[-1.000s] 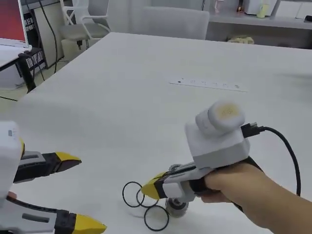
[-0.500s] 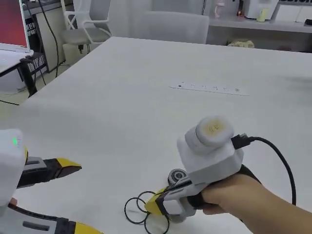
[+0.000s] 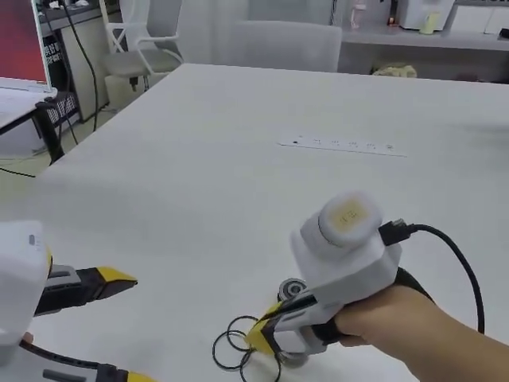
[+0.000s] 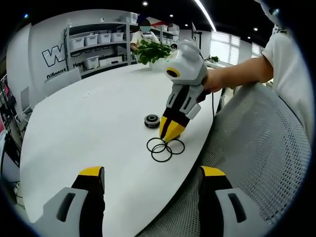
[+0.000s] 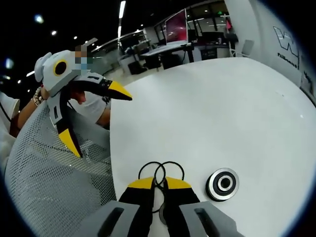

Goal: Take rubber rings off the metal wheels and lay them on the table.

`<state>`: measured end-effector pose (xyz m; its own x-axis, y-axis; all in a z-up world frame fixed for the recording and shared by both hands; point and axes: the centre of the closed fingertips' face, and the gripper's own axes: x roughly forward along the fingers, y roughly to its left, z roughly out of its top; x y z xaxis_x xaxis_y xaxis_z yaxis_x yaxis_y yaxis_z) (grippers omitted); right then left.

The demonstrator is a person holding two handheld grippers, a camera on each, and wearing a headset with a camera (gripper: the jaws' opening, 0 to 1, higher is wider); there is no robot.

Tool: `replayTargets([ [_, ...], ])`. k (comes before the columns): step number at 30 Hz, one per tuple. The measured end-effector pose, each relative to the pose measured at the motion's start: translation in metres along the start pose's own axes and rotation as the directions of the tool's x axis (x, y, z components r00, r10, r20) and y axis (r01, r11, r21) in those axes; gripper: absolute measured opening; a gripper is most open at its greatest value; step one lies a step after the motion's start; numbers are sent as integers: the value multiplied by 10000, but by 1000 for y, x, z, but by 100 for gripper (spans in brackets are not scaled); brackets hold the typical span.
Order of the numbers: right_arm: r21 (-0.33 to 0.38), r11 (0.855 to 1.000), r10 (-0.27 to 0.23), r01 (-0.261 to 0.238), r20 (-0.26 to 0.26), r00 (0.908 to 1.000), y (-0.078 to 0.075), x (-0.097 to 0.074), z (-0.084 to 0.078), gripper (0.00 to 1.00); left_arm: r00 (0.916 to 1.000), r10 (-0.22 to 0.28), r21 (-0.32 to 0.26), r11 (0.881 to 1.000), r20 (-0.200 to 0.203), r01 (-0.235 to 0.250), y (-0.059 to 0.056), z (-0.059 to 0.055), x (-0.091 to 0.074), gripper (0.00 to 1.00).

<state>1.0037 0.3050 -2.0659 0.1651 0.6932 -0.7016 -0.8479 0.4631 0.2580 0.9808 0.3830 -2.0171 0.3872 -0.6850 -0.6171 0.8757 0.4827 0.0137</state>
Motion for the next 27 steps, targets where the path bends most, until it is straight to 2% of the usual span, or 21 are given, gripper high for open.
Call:
replayTargets([
  [4,80,9997,-228,226,263,9994,-7,-6,5,5,9997,-25,87,10000,-223,27,-1,-3,1,75],
  [9,262,9987,-463,446,688,9966,-17,-15,14,6,9997,-10,88,10000,-225,12,0,-3,0,76],
  [15,437,9962,-812,756,1451,9861,-29,-31,30,7,9994,7,199,9998,-332,-1,0,-5,1,76],
  [18,443,9939,-1079,1014,1873,9764,-37,-42,38,8,9996,-17,231,9997,-296,24,0,-3,1,76],
  [23,482,9881,-1534,1461,2421,9580,-52,-60,45,11,9999,-64,616,9981,106,58,-1,8,-1,77],
  [24,513,9865,-1633,1553,2549,9531,-55,-65,46,11,9990,-218,679,9975,401,191,-3,17,-3,77],
  [27,663,9838,-1786,1665,2836,9422,-62,-74,47,12,9974,-216,777,9968,693,162,1,32,-4,77],
])
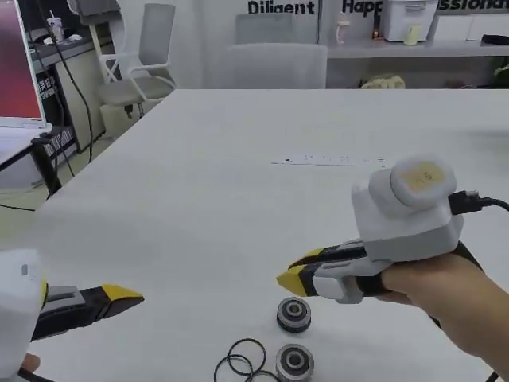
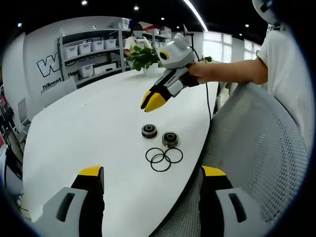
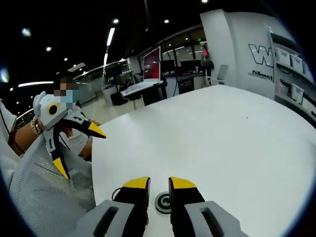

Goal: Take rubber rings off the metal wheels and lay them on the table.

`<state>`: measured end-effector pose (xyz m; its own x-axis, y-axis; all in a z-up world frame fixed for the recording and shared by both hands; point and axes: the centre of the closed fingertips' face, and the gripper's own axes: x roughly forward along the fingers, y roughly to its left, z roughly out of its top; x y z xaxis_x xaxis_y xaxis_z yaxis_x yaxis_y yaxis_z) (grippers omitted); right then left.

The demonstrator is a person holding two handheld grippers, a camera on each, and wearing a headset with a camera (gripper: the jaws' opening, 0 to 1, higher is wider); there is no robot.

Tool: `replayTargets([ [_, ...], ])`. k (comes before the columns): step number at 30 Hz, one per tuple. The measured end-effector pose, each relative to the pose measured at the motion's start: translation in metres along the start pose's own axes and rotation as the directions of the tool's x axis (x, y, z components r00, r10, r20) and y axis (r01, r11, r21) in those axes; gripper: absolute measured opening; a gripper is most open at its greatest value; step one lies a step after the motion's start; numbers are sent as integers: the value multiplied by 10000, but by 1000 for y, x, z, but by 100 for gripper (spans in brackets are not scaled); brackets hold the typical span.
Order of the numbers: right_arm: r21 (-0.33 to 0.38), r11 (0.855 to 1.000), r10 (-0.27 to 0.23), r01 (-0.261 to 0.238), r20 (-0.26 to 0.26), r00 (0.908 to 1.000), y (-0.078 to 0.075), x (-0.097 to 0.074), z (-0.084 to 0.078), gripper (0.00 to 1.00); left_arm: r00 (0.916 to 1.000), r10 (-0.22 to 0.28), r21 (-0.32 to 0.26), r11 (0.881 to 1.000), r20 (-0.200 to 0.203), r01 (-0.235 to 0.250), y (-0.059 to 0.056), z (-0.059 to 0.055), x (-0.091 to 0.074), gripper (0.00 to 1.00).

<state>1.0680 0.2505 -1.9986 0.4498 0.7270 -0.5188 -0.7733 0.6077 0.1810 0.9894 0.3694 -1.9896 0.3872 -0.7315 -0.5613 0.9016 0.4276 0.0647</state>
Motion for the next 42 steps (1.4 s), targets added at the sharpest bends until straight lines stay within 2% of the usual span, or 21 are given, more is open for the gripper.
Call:
replayTargets([
  [4,-108,9998,-147,149,140,9998,-10,-7,-1,14,9970,-116,215,9997,768,100,6,30,0,78],
  [5,-202,9995,-229,232,149,9996,-13,-8,-2,14,9941,-207,272,9995,1064,179,8,41,1,78],
  [7,-376,9987,-326,331,123,9994,-18,-11,-5,15,9906,-312,397,9989,1332,261,10,53,3,78],
  [10,-479,9981,-383,387,102,9992,-25,-11,-11,15,9886,-498,828,9958,1418,383,15,69,11,78],
  [13,-538,9982,-244,247,50,9997,-26,-9,-17,16,9877,-669,1286,9905,1416,486,19,81,22,77],
  [16,-322,9995,-38,37,-17,10000,-25,-7,-26,17,9826,-836,1556,9861,1661,576,25,97,35,77],
  [23,-85,9998,150,-152,-280,9995,-26,-4,-38,18,9744,-970,1692,9836,2029,627,37,116,67,73],
  [27,18,9998,189,-188,-554,9983,-27,-2,-48,18,9696,-950,1709,9837,2257,566,39,119,86,69],
  [29,51,9998,209,-207,-638,9977,-26,-1,-50,18,9683,-966,1636,9847,2303,593,38,116,93,67],
  [31,63,9997,259,-255,-702,9972,-25,-1,-52,17,9642,-860,1335,9896,2510,535,37,111,101,63],
  [32,56,9996,286,-282,-732,9969,-25,0,-53,18,9629,-917,1215,9906,2538,623,33,106,106,62],
  [33,48,9995,315,-312,-750,9967,-24,0,-53,18,9630,-988,1141,9909,2506,720,30,101,109,60],
  [34,45,9994,347,-344,-783,9963,-24,0,-55,17,9689,-1365,1074,9874,2063,1163,23,90,113,58],
  [35,50,9994,352,-349,-802,9962,-24,0,-55,17,9731,-1550,1193,9835,1706,1358,20,83,115,57],
  [37,66,9992,387,-383,-860,9955,-23,0,-57,17,9735,-1435,1252,9846,1779,1222,22,81,118,55],
  [39,97,9991,424,-417,-849,9955,-23,1,-57,17,9753,-1322,768,9898,1767,1203,24,78,122,55],
  [42,106,9987,500,-493,-901,9947,-21,1,-58,16,9793,-1281,910,9892,1565,1148,20,70,129,53],
])
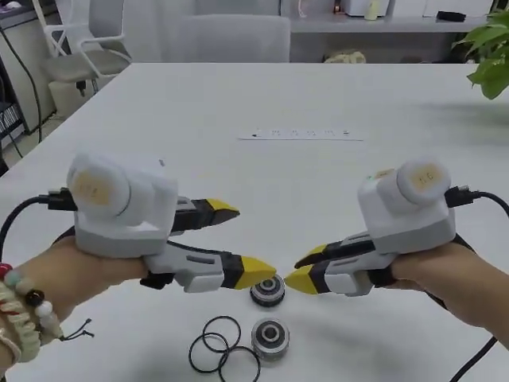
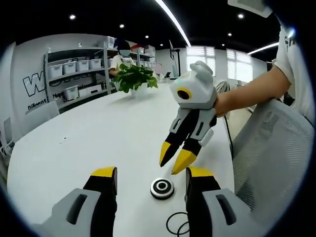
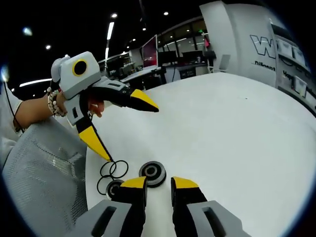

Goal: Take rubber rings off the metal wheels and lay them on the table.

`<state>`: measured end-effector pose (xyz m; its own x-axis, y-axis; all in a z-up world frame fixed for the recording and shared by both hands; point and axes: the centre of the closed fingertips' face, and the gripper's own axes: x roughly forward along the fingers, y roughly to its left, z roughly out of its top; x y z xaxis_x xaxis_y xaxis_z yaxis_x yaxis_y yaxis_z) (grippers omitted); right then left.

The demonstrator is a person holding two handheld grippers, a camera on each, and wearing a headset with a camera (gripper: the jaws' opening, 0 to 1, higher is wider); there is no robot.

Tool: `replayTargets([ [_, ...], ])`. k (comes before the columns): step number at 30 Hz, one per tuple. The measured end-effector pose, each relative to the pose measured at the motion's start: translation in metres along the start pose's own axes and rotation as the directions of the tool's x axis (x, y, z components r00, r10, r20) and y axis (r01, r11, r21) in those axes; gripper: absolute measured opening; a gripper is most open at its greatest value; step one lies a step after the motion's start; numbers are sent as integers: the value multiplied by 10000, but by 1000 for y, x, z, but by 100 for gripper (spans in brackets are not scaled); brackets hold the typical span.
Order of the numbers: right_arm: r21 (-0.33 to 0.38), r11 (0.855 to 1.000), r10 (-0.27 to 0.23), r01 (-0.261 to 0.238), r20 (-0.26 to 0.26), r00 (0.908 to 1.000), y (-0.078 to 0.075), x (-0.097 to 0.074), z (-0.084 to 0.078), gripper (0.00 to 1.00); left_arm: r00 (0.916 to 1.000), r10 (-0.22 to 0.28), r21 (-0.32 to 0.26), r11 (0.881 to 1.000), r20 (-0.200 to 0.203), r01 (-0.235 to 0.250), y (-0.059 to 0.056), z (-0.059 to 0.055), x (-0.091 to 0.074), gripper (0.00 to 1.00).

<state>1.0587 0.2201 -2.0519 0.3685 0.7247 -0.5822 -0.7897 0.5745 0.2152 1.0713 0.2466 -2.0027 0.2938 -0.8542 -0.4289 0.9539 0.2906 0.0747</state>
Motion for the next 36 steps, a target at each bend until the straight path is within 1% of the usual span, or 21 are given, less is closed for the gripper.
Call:
replayTargets([
  [1,-21,10000,57,-57,-71,10000,1,1,-2,16,9993,-108,239,9996,-346,117,-3,-8,2,51],
  [3,-64,9999,143,-144,-165,9998,3,1,-4,16,9986,-205,352,9991,-492,223,-7,-12,5,46],
  [6,-121,9998,171,-175,-303,9994,4,2,-7,16,9979,-320,296,9990,-565,337,-11,-17,9,44],
  [8,-150,9996,254,-260,-414,9988,5,3,-10,16,9967,-356,344,9987,-727,382,-13,-23,11,42],
  [9,-184,9994,301,-310,-495,9983,6,4,-11,16,9954,-416,435,9980,-868,455,-14,-27,12,41],
  [11,-311,9988,357,-379,-684,9970,9,6,-15,16,9937,-504,507,9972,-1004,557,-17,-32,14,38],
  [15,-411,9986,282,-321,-907,9955,8,10,-21,17,9935,-401,518,9976,-1061,458,-15,-36,19,28],
  [18,-451,9986,222,-268,-992,9948,9,14,-24,21,9929,-297,549,9978,-1149,362,-14,-40,23,22],
  [20,-516,9982,239,-292,-1015,9945,9,16,-24,23,9903,-330,553,9976,-1352,408,-15,-45,25,21],
  [22,-491,9982,301,-347,-917,9953,11,18,-23,24,9892,-275,584,9976,-1441,362,-15,-48,27,20],
  [24,-503,9980,330,-379,-932,9951,13,21,-24,26,9887,-323,494,9980,-1466,400,-16,-48,27,18],
  [25,-734,9965,337,-408,-958,9948,13,22,-24,26,9894,-306,368,9987,-1423,362,-15,-48,28,17],
  [26,-583,9976,311,-368,-950,9950,13,22,-24,25,9899,-305,303,9989,-1387,350,-15,-47,28,17],
  [29,-464,9981,359,-399,-854,9957,12,22,-23,25,9900,-383,-2,9993,-1358,386,-15,-48,31,15],
  [30,-469,9981,348,-389,-842,9958,12,22,-23,24,9909,-438,-33,9990,-1274,438,-16,-47,31,14],
  [33,-565,9977,337,-387,-872,9956,13,22,-23,23,9917,-427,-278,9988,-1214,396,-16,-47,31,11],
  [36,-608,9973,350,-404,-878,9955,13,23,-23,23,9923,-390,-355,9988,-1179,351,-15,-47,32,8],
])
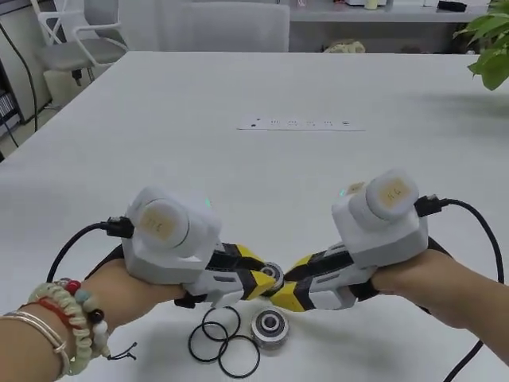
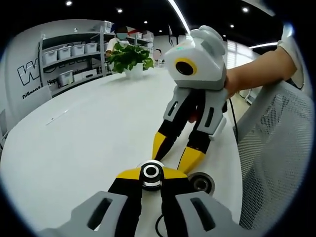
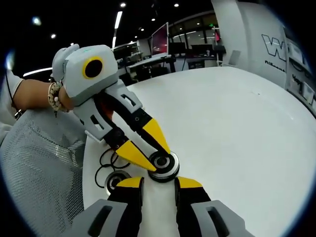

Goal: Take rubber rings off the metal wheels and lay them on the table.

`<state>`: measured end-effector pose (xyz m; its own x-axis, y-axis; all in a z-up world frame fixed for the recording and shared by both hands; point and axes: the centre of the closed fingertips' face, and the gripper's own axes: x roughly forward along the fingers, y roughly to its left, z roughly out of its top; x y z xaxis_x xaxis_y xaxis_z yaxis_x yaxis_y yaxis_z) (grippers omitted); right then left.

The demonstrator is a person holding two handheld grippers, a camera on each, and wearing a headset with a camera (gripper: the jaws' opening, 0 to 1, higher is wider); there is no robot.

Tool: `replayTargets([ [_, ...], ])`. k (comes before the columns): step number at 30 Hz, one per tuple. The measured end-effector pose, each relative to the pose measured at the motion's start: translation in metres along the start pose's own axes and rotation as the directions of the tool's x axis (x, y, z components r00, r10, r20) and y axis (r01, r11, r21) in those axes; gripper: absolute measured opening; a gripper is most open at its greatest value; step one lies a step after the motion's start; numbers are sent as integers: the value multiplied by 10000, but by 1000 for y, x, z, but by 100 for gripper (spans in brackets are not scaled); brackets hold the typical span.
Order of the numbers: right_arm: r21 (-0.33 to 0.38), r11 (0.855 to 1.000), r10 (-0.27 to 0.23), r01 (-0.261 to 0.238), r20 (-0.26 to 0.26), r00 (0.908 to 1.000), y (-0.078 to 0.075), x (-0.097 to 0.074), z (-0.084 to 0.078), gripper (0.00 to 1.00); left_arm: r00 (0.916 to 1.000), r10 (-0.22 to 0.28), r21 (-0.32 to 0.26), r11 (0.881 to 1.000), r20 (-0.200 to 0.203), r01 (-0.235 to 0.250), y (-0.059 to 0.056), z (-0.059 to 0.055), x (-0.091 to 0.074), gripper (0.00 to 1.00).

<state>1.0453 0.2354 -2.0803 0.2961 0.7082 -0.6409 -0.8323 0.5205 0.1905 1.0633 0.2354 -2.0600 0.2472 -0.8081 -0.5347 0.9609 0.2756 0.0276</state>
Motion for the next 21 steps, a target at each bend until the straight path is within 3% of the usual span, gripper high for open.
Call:
replayTargets([
  [17,-175,9995,-243,244,103,9997,-4,0,2,15,10000,17,29,10000,21,-17,0,0,0,8],
  [21,-820,9960,-343,343,10,9994,-4,0,1,13,10000,47,-17,10000,66,-47,0,0,0,8],
])
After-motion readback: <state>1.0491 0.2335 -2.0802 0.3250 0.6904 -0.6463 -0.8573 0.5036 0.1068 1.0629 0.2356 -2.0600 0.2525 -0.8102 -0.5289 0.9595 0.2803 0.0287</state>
